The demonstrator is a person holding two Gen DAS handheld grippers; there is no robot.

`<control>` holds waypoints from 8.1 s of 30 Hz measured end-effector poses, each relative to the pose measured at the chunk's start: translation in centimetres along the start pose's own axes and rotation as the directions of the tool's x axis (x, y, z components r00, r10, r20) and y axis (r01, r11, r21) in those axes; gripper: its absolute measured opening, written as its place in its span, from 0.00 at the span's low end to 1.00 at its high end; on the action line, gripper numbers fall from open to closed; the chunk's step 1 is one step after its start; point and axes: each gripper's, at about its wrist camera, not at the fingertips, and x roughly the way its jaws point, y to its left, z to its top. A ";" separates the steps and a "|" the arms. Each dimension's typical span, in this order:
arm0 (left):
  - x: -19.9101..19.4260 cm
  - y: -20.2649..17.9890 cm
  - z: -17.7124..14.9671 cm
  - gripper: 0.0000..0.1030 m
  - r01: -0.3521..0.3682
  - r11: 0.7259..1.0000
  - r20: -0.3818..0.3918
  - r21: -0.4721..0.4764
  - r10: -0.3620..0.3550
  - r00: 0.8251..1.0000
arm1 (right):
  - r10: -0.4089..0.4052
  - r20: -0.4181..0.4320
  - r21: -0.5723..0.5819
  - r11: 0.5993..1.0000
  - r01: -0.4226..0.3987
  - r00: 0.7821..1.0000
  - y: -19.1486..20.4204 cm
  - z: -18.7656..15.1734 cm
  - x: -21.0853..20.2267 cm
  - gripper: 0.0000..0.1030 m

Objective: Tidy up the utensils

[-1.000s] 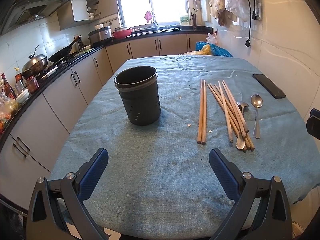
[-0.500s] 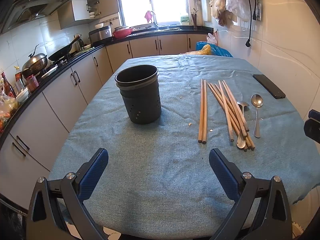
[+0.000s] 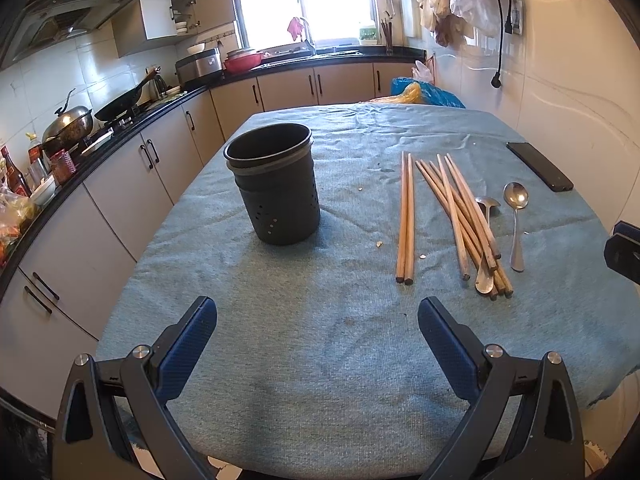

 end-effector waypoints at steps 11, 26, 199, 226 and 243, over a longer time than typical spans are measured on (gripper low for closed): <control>0.9 -1.0 0.7 0.98 -0.014 1.000 -0.010 0.028 0.014 1.000 | -0.016 -0.023 0.066 0.998 0.017 1.000 -3.0 0.3 1.1 0.82; 4.2 -2.5 5.2 0.85 0.117 0.993 -0.117 0.026 -0.113 0.987 | 0.007 -0.130 0.254 0.967 0.026 0.991 -12.2 3.6 6.6 0.51; 5.3 1.9 5.3 0.41 0.253 0.967 -0.107 -0.007 -0.252 0.962 | 0.017 -0.033 0.324 0.946 -0.006 0.999 -6.6 6.4 7.7 0.32; 6.6 1.1 5.0 0.43 0.281 0.959 -0.163 0.027 -0.274 0.948 | -0.166 -0.391 0.125 0.965 0.231 0.905 -6.8 12.3 25.4 0.16; 11.9 -4.8 12.4 0.40 0.286 0.958 -0.326 0.020 -0.264 0.908 | 0.000 -0.300 0.314 0.944 0.099 0.954 -13.7 6.6 16.3 0.07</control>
